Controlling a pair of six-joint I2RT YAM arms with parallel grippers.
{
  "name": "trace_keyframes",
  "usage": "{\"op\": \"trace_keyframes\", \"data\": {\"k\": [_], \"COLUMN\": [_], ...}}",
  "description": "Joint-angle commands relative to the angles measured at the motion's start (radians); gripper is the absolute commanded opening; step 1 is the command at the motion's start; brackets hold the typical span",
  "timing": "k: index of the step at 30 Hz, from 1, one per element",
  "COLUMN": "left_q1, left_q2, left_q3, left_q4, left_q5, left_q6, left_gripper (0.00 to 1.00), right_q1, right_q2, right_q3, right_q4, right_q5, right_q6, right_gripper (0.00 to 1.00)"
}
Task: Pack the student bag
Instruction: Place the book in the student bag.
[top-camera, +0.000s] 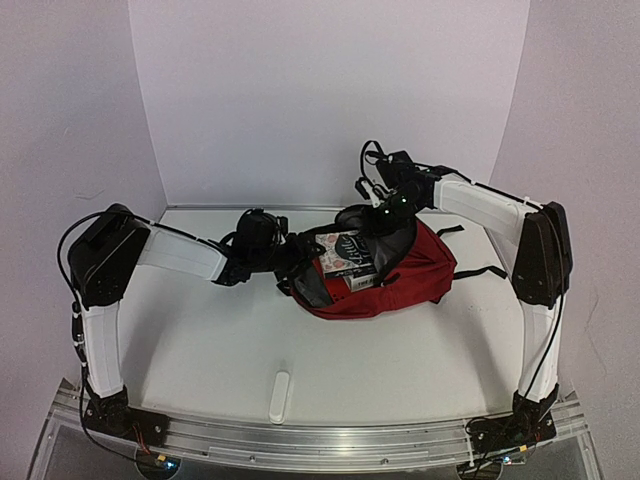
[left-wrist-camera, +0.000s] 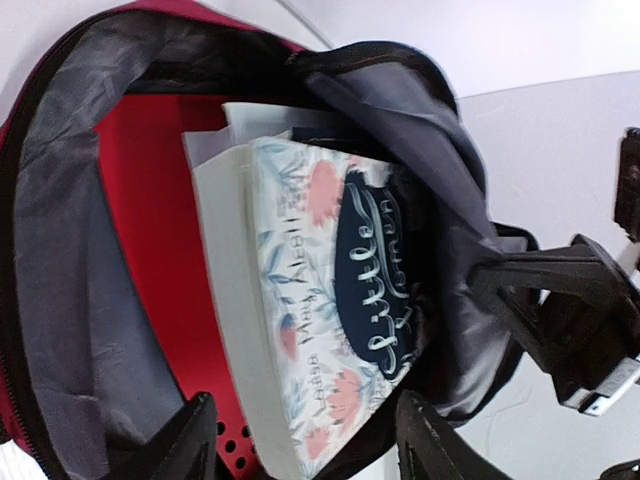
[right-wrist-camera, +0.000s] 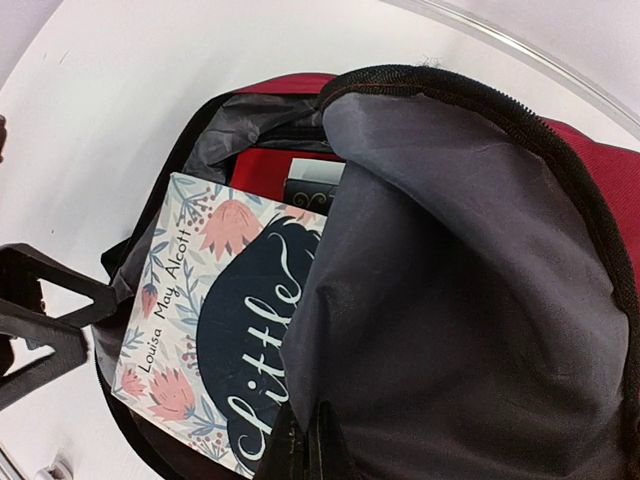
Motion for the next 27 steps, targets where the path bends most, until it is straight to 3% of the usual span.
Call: {"op": "trace_keyframes", "data": {"k": [1, 7, 20, 23, 27], "left_q1": [0.003, -0.009, -0.06, -0.075, -0.079], "left_q2": [0.044, 0.138, 0.373, 0.389, 0.331], "left_q3": [0.081, 0.188, 0.562, 0.593, 0.505], "left_q4": [-0.047, 0.009, -0.082, -0.092, -0.049], "left_q5": [0.025, 0.104, 0.232, 0.257, 0.273], "left_q6": [0.047, 0.074, 0.098, 0.109, 0.119], "left_gripper": [0.53, 0.4, 0.11, 0.1, 0.14], "right_q1": [0.007, 0.008, 0.007, 0.007, 0.007], "right_q2": [-0.077, -0.089, -0.113, -0.115, -0.116], "right_q3": [0.015, -0.01, -0.039, -0.034, -0.028], "right_q4": [0.031, 0.03, 0.032, 0.032, 0.032], "right_q5": [-0.07, -0.092, -0.157, -0.159, -0.162], "right_q6": [0.008, 0.014, 0.044, 0.046, 0.045], "right_gripper": [0.0, 0.0, 0.0, 0.0, 0.0]}}
